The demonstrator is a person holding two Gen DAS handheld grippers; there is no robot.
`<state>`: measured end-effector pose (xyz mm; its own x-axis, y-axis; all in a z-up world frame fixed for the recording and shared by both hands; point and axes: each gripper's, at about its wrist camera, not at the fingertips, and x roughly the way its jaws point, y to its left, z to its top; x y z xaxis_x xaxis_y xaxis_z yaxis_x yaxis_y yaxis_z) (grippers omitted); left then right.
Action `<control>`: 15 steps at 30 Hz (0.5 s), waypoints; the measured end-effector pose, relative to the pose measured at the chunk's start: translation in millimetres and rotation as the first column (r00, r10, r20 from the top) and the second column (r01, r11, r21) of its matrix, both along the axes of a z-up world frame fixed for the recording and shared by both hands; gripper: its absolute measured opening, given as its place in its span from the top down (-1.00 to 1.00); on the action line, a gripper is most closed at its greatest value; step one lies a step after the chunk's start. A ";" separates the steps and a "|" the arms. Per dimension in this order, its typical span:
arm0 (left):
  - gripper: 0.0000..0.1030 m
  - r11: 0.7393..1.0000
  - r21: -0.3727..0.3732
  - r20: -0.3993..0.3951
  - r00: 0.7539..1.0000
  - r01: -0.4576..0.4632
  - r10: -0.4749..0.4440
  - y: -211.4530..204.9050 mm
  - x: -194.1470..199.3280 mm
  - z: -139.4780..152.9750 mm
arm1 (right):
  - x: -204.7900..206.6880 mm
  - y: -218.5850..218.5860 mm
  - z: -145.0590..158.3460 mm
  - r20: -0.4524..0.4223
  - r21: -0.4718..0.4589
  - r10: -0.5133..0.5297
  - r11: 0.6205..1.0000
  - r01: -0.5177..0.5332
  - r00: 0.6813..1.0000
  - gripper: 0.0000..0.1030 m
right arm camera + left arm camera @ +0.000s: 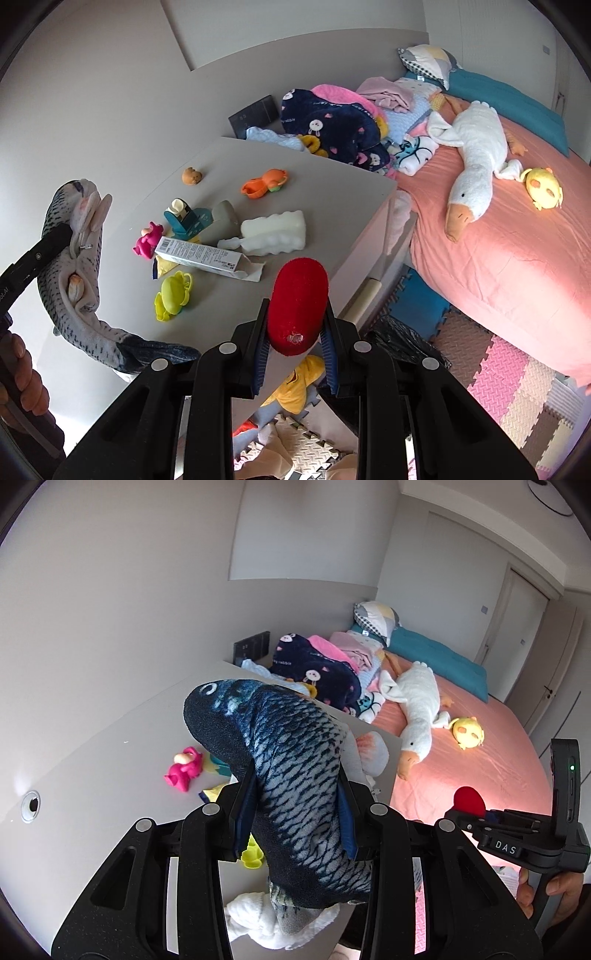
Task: Collect trash
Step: 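Carry the fish and red heart in both tools over the black bin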
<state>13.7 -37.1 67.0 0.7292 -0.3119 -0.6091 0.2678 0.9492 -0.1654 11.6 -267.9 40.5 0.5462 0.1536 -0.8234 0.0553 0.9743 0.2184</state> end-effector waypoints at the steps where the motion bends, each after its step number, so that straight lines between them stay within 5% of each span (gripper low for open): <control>1: 0.28 1.000 0.002 0.000 1.000 0.015 -0.015 -6.1 0.5 -0.1 | -2.8 -4.6 0.1 0.002 0.001 -0.011 1.000 0.011 1.000 0.48; 15: 0.28 0.977 0.015 -0.019 0.977 0.213 -0.212 -86.7 1.8 -9.7 | -43.4 -70.0 5.4 0.015 -0.003 -0.168 0.986 0.169 0.986 0.48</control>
